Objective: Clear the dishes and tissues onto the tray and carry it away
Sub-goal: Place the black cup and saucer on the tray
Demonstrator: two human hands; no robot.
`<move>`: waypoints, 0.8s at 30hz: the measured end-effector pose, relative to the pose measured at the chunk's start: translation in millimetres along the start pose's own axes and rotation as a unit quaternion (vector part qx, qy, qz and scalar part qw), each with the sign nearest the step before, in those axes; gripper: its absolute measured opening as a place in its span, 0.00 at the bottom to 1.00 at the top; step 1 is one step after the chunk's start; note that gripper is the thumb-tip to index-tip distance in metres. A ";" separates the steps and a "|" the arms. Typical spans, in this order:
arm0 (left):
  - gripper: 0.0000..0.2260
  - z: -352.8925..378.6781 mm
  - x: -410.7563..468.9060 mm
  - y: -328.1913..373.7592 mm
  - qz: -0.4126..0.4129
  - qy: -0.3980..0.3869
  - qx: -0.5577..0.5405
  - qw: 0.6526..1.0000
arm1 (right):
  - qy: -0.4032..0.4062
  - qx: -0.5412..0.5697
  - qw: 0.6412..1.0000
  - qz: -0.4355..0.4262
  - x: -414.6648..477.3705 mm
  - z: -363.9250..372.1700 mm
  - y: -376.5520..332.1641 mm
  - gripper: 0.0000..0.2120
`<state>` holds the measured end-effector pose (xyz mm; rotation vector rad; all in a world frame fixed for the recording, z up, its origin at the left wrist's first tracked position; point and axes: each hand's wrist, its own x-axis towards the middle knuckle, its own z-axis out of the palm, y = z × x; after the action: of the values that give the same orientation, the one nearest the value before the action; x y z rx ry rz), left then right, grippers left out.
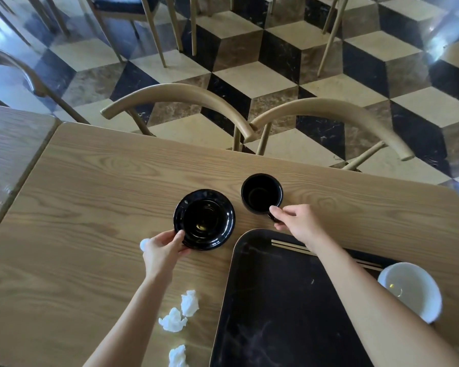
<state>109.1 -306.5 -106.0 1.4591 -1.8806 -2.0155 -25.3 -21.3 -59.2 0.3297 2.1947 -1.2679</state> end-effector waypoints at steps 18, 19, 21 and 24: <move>0.06 6.7 -52.9 12.0 0.075 0.010 0.047 0.996 | 0.000 0.195 0.977 -0.085 -36.9 3.7 13.8 0.06; 0.06 6.5 -64.5 9.7 0.076 0.007 0.051 0.996 | 0.000 0.200 0.976 -0.089 -44.4 0.2 14.5 0.06; 0.05 6.8 -89.1 -0.1 0.067 -0.001 0.046 0.997 | 0.000 0.204 0.974 -0.096 -59.5 -6.0 18.2 0.06; 0.04 11.1 -127.0 -22.4 0.066 -0.011 0.050 0.997 | 0.000 0.201 0.975 -0.095 -82.5 -12.1 30.7 0.06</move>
<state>186.0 -218.3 -50.5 1.2999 -2.0563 -1.9130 51.3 10.8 -27.5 0.2801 1.9949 -1.8208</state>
